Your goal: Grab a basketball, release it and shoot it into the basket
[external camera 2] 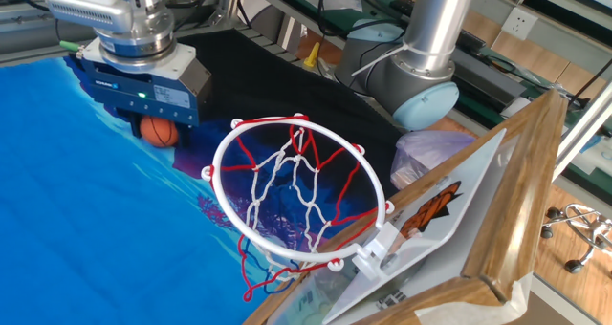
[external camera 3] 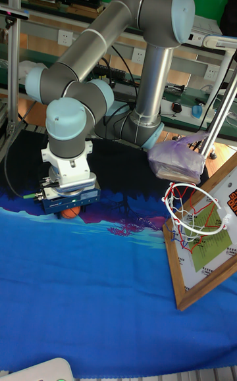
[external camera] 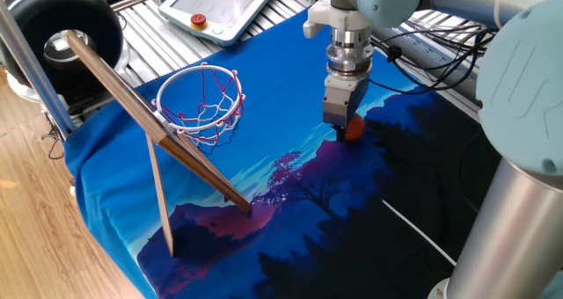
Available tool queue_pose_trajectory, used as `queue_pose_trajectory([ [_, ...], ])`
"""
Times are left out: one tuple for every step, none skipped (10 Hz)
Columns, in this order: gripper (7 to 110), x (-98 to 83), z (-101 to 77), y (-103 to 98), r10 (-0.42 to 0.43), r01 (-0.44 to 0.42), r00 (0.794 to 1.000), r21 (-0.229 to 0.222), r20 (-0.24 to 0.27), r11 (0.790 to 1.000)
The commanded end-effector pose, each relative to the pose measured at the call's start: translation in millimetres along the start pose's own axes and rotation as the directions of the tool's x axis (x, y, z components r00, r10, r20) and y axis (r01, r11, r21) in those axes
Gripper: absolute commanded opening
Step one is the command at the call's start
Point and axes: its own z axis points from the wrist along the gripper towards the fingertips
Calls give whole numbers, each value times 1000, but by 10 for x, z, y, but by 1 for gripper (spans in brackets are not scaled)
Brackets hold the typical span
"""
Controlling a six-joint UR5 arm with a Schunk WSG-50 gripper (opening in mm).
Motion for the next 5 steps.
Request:
queue_pose_trajectory([
  [66, 15, -22, 24, 13, -13, 1000, -11, 0, 1000],
  [66, 27, -22, 25, 17, -17, 1000, -11, -5, 1000],
  [66, 51, -20, 9, 19, -19, 1000, -5, -14, 1000],
  [66, 82, -18, 14, 16, -17, 1000, -8, -24, 1000],
  [66, 123, -16, 12, 12, -12, 999, -8, -39, 1000],
])
